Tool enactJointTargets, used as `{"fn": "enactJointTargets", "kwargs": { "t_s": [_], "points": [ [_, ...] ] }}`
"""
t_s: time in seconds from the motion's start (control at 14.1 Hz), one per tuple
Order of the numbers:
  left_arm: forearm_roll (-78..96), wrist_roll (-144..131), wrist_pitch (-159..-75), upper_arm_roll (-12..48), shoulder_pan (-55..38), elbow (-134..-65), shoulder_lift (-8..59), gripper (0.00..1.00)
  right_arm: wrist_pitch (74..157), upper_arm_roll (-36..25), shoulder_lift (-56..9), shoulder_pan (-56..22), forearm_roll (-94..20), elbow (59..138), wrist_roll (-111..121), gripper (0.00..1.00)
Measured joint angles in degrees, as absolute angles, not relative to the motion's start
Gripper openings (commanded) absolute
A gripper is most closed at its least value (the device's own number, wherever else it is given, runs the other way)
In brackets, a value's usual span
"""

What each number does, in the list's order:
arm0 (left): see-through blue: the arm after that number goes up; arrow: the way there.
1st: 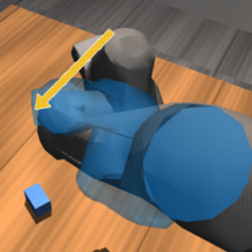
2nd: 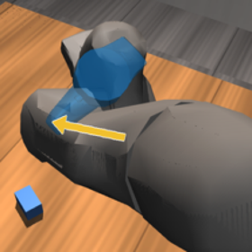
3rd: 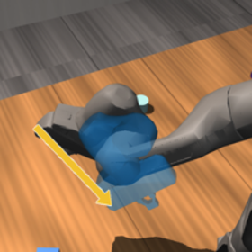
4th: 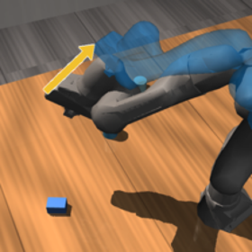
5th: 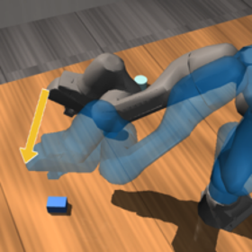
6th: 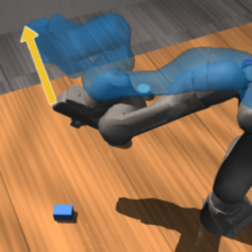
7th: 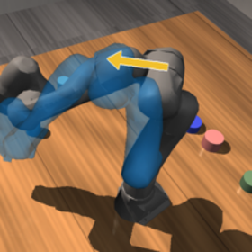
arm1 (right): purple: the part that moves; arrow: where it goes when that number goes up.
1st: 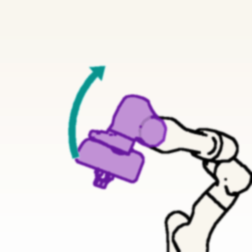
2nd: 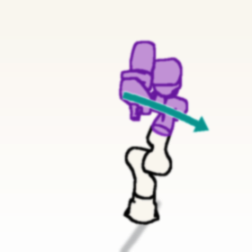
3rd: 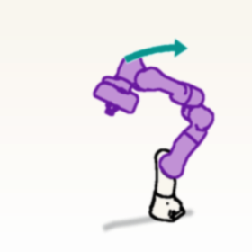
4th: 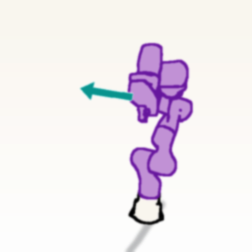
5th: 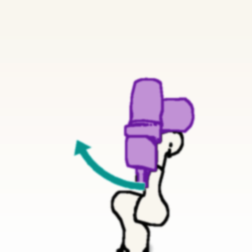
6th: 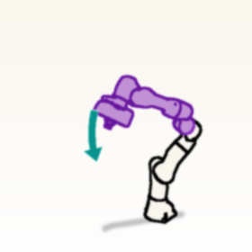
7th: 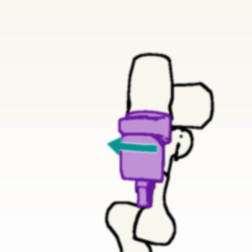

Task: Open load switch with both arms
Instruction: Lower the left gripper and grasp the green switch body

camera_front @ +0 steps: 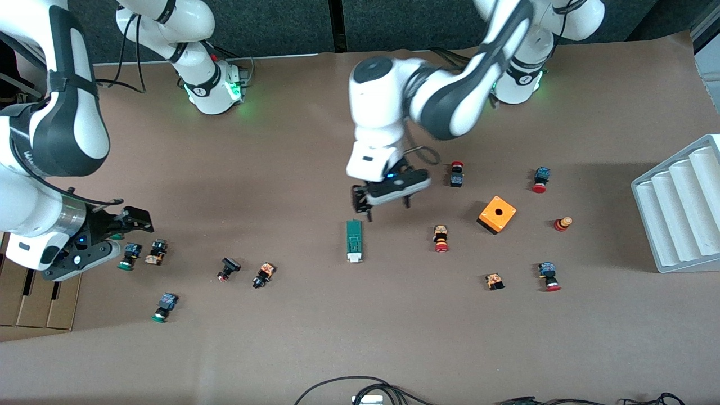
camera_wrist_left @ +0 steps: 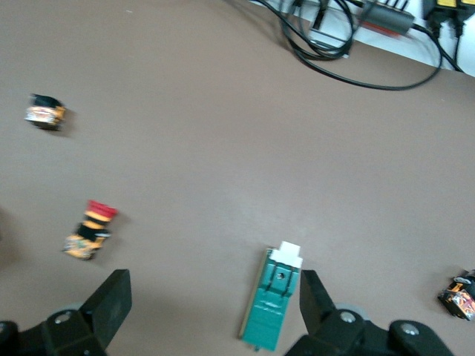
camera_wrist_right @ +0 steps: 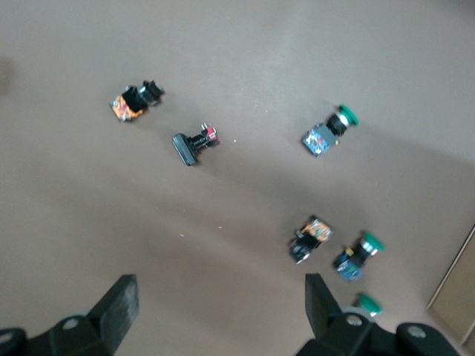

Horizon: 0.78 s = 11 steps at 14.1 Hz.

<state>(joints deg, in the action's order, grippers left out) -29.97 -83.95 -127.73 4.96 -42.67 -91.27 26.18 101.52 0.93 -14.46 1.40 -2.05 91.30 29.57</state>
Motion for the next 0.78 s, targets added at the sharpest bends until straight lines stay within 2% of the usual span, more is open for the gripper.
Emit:
{"fn": "enactJointTargets", "kwargs": {
  "t_s": [0.43,0.64,0.78],
  "points": [
    [-53.0,-102.2,-133.3,5.0,-47.6,-91.2,37.1,1.00,103.3,1.0,-15.5,2.1,-2.0,91.3,49.5,1.00],
    [-63.4,-111.3,-134.1,5.0,-48.2,-91.2,40.6,1.00,104.9,1.1,-15.8,2.0,-2.0,91.2,58.7,0.92],
    [-68.8,-117.1,-134.3,5.0,-48.9,-91.2,42.6,0.99,106.2,1.0,-16.5,2.1,-2.1,91.2,65.1,0.96]
  ]
}}
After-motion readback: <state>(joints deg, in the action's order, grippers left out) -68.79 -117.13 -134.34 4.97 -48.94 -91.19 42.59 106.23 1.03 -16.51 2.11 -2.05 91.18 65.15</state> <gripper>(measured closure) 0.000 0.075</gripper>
